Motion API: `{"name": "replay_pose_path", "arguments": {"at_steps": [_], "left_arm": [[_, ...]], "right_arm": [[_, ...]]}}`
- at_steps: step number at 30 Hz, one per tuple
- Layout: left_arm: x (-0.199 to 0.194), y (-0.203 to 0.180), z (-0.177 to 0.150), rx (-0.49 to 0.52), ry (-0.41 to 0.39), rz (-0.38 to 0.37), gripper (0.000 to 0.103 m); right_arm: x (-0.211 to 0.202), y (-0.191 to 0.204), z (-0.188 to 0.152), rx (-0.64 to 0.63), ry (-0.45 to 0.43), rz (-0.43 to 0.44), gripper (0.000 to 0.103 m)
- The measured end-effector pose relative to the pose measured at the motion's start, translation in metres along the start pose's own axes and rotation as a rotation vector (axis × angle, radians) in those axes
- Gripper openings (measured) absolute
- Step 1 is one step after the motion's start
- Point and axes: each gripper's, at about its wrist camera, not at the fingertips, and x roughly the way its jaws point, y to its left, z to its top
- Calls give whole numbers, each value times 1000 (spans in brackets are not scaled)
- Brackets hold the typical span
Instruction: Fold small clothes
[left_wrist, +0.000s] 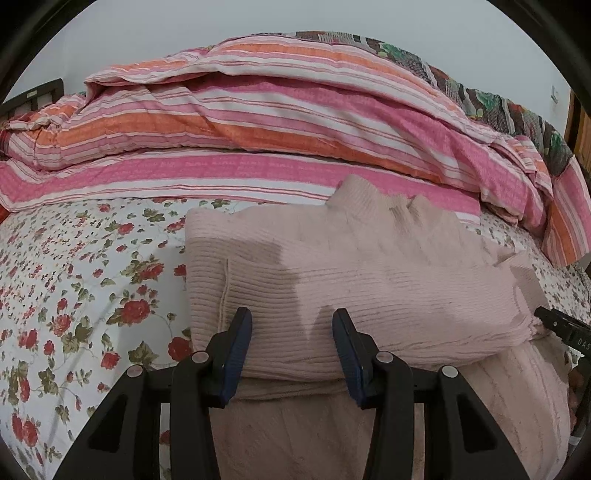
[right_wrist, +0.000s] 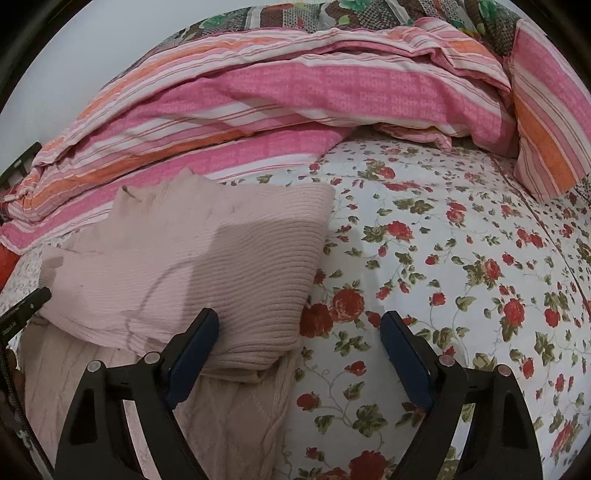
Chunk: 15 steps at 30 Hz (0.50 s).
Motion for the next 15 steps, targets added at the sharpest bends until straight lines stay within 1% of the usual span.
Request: {"name": "replay_pose_path", "arguments": {"at_steps": [5, 15], "left_arm": [[3, -6, 0, 24, 14, 26, 43], [5, -9, 0, 40, 19, 42, 44]], "right_arm": [[0, 5, -1, -31, 8, -34, 88], [4, 4, 0, -34, 25, -33, 88]]}}
